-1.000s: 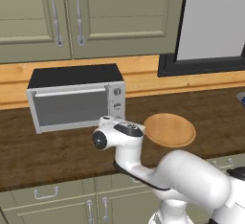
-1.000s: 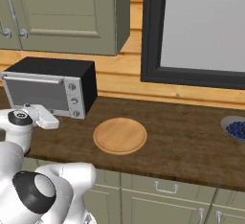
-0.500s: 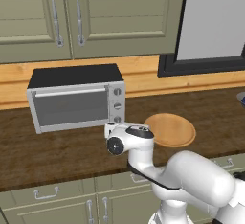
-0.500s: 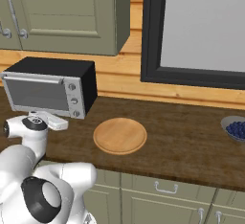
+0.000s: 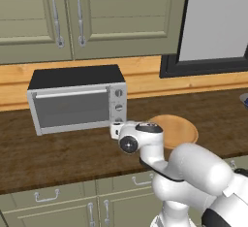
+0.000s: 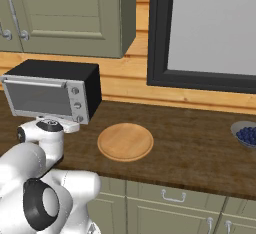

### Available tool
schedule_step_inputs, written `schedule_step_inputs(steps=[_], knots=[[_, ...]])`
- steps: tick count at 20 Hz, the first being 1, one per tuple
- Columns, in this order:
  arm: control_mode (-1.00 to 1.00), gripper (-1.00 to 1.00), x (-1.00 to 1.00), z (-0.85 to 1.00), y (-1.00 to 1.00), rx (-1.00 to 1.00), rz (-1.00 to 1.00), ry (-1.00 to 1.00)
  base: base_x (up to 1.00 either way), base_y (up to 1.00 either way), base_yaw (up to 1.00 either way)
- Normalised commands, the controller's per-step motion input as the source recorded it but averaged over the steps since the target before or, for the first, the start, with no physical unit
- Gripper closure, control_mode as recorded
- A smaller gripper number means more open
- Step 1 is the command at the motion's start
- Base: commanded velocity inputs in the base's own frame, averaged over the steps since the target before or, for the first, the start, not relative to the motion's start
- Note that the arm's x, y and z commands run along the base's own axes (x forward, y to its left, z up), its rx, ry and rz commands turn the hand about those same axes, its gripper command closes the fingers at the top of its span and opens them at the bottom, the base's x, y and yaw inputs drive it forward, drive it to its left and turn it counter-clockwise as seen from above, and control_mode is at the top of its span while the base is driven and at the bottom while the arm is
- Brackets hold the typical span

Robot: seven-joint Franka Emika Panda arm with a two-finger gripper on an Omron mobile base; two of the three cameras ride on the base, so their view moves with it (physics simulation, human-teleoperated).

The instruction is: Pick up the kebab skewer and baguette bread, and place them inside the toaster oven. Close the toaster oven door and start by setting the timer.

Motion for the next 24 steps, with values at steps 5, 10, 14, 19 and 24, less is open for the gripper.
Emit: schedule_step_inputs(steps=[5, 10, 14, 19, 24], knots=[[-1.0, -1.0, 0.01, 0.0, 0.0, 0.0, 0.04, 0.0, 0.0, 0.0, 0.0], [-1.0, -1.0, 0.08, 0.0, 0.02, 0.0, 0.0, 0.03, 0.0, 0.0, 0.0], [-1.0, -1.0, 0.02, 0.0, 0.06, 0.0, 0.0, 0.08, 0.0, 0.0, 0.0], [-1.0, -1.0, 0.1, 0.0, 0.15, 0.0, 0.0, 0.05, 0.0, 0.0, 0.0], [-1.0, -1.0, 0.23, 0.03, 0.2, 0.0, 0.0, 0.01, 0.0, 0.0, 0.0]])
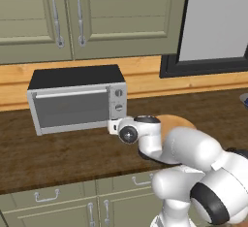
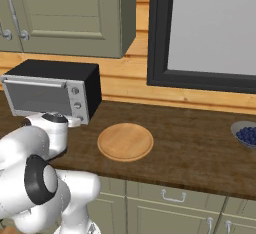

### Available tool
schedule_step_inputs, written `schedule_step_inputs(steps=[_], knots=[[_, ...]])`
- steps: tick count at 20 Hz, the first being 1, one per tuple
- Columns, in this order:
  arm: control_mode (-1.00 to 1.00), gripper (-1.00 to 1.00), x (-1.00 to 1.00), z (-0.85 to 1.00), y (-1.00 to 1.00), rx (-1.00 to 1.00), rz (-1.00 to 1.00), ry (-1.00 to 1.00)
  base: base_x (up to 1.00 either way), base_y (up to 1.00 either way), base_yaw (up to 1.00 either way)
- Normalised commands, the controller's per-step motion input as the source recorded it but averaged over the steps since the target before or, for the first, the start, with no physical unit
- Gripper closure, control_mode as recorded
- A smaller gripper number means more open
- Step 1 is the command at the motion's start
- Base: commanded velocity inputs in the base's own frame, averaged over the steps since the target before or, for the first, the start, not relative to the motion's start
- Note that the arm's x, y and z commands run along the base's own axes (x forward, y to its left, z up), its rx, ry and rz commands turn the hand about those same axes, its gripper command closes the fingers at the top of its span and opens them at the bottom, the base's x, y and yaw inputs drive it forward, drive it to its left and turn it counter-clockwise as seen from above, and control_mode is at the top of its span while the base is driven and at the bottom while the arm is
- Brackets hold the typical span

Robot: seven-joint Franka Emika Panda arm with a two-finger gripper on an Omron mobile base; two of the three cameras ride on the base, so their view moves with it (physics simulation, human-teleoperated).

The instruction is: Pick up the kebab skewer and baguette bread, and place them inside the toaster oven. Close the toaster oven door and start by setting the timer.

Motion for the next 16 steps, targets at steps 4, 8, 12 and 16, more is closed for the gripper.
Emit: schedule_step_inputs(steps=[4, 8, 12, 16], knots=[[-1.0, -1.0, 0.22, 0.0, 0.1, -0.01, 0.0, 0.02, 0.0, 0.0, 0.0], [-1.0, -1.0, 0.12, 0.0, 0.0, -0.03, 0.0, 0.03, 0.0, 0.0, 0.0], [-1.0, -1.0, 0.03, 0.0, -0.11, -0.03, 0.0, 0.01, 0.0, 0.0, 0.0], [-1.0, -1.0, 0.08, 0.0, -0.08, -0.01, 0.0, 0.01, 0.0, 0.0, 0.0]])
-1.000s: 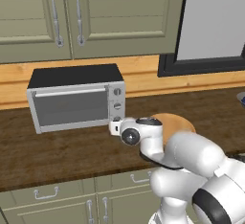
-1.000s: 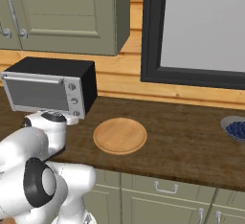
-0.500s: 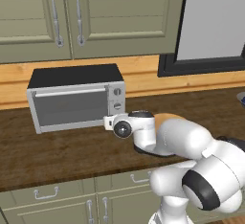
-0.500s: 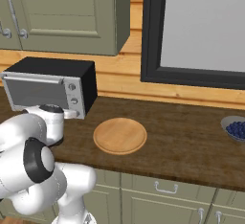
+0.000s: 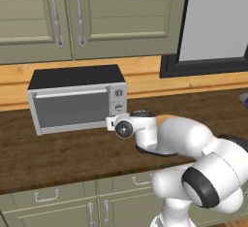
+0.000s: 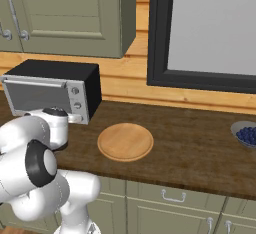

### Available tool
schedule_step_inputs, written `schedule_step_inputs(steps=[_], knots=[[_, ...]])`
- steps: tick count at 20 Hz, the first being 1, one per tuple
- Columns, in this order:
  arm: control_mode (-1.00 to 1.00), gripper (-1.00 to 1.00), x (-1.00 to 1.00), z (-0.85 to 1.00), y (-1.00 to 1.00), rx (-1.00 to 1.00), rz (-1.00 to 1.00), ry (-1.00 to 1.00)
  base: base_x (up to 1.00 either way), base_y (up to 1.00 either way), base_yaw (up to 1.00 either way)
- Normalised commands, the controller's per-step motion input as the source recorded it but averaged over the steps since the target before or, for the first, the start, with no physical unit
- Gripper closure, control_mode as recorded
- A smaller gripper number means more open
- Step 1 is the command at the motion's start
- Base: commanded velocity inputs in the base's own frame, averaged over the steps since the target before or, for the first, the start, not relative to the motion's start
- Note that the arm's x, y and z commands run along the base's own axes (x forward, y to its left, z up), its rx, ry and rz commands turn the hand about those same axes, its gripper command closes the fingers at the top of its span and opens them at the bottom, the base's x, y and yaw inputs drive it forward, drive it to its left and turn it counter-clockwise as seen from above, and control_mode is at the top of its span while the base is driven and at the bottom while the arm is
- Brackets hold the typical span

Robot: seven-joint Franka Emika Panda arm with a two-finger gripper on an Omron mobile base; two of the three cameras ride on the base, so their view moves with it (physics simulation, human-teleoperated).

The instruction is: Pick up the kebab skewer and baguette bread, and place them inside the toaster oven. Close the toaster oven door and start by setting the timer.

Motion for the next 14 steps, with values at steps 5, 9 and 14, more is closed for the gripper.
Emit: schedule_step_inputs(steps=[5, 9, 14], knots=[[-1.0, -1.0, 0.06, 0.0, -0.01, 0.0, 0.0, 0.0, 0.0, 0.0, 0.0], [-1.0, -1.0, 0.0, -0.02, 0.0, 0.0, 0.0, 0.02, 0.0, 0.0, 0.0], [-1.0, -1.0, 0.0, -0.08, 0.0, 0.0, 0.0, 0.01, 0.0, 0.0, 0.0]])
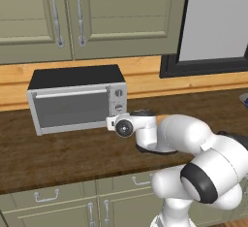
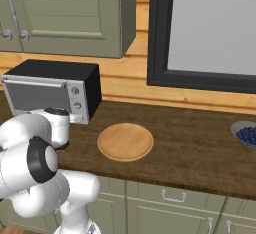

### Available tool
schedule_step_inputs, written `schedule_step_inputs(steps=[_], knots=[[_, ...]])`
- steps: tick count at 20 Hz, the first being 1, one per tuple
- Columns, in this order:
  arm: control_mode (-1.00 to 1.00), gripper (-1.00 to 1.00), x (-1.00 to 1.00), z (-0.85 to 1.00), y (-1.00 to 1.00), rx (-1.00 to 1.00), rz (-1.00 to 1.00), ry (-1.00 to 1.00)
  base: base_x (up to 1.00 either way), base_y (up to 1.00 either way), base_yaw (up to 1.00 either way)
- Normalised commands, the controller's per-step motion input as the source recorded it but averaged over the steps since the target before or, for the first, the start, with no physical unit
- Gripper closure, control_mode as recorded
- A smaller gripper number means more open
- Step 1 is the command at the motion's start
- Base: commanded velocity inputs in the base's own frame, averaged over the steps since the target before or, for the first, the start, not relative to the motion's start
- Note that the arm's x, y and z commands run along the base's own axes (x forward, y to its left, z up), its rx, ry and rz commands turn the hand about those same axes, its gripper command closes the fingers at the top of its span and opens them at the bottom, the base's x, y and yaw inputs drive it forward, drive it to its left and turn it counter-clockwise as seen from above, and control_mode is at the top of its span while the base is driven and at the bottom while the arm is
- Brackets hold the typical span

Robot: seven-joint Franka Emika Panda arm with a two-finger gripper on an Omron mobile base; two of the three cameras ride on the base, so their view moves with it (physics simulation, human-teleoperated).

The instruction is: Pick up the kebab skewer and baguette bread, and place them inside the toaster oven. Close the toaster oven door and start by setting the timer.

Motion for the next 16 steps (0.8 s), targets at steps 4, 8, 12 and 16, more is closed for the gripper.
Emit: schedule_step_inputs(steps=[4, 8, 12, 16], knots=[[-1.0, -1.0, 0.0, -0.03, 0.0, 0.0, 0.0, 0.0, 0.0, 0.0, 0.0], [-1.0, -1.0, 0.01, -0.08, 0.01, 0.0, 0.0, 0.0, 0.0, 0.0, 0.0], [-1.0, -1.0, 0.0, -0.14, 0.0, 0.0, 0.0, 0.0, 0.0, 0.0, 0.0], [-1.0, -1.0, 0.0, -0.13, 0.0, 0.0, 0.0, 0.0, 0.0, 0.0, 0.0]])
